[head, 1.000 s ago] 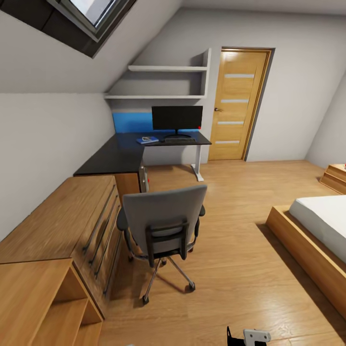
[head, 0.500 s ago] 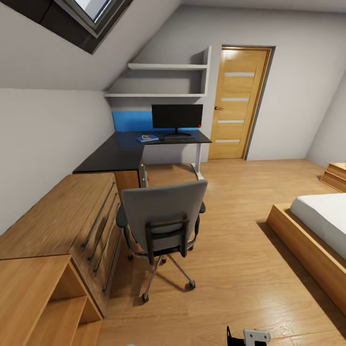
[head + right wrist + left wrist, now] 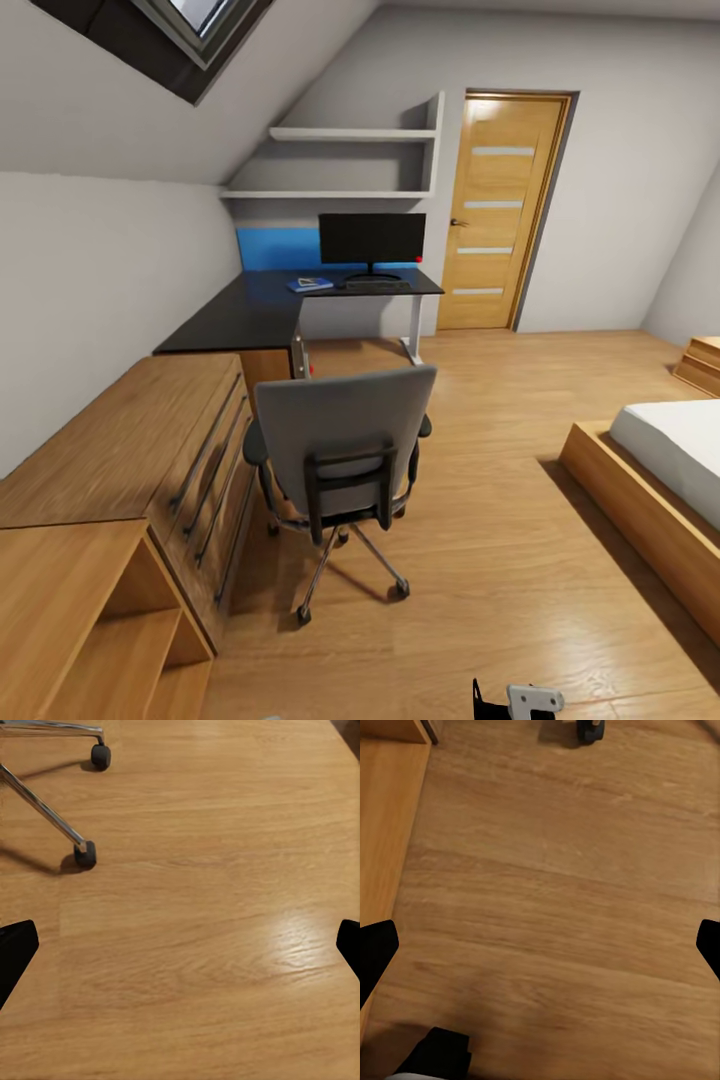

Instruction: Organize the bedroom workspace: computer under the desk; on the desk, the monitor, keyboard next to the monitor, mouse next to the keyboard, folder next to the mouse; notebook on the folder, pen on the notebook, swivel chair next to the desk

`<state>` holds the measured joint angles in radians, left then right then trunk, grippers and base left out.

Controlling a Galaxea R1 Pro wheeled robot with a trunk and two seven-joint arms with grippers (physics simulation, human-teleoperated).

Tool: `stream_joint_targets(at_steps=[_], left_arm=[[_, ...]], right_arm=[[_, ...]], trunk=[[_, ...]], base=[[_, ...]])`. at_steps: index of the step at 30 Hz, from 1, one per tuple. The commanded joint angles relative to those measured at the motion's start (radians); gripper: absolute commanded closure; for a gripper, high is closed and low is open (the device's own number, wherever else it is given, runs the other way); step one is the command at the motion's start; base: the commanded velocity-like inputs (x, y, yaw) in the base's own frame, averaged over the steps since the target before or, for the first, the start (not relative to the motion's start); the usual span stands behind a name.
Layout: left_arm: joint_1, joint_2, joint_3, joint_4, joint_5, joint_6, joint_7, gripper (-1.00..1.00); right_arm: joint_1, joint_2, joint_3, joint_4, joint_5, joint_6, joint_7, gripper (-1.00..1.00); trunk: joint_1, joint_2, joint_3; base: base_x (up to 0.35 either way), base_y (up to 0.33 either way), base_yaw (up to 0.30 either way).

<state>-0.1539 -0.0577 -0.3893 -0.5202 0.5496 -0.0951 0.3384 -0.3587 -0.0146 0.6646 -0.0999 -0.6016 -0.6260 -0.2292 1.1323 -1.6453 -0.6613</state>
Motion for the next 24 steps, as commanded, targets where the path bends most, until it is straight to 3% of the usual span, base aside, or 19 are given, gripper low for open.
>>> stream_joint_targets(at_steps=[1,16,24], left_arm=[[-0.001,0.001,-0.008,0.000,0.010,-0.006,0.007,-1.00],[-0.001,0.001,-0.008,0.000,0.010,-0.006,0.007,-1.00],[-0.001,0.001,-0.008,0.000,0.011,-0.006,0.007,-1.00]], right_arm=[[0.000,-0.001,0.008,-0.001,-0.001,0.000,-0.009,-1.00],[0.000,-0.001,0.009,-0.001,-0.001,0.002,-0.009,-1.00],[0.000,-0.001,0.009,-0.001,-0.001,0.002,-0.009,-1.00]], trunk=[[0.004,-0.008,-0.004],[0.061,-0.113,-0.051],[0.092,-0.169,-0.076]], base=[[0.000,0.000,0.048],[0.000,0.000,0.014],[0.000,0.000,0.125]])
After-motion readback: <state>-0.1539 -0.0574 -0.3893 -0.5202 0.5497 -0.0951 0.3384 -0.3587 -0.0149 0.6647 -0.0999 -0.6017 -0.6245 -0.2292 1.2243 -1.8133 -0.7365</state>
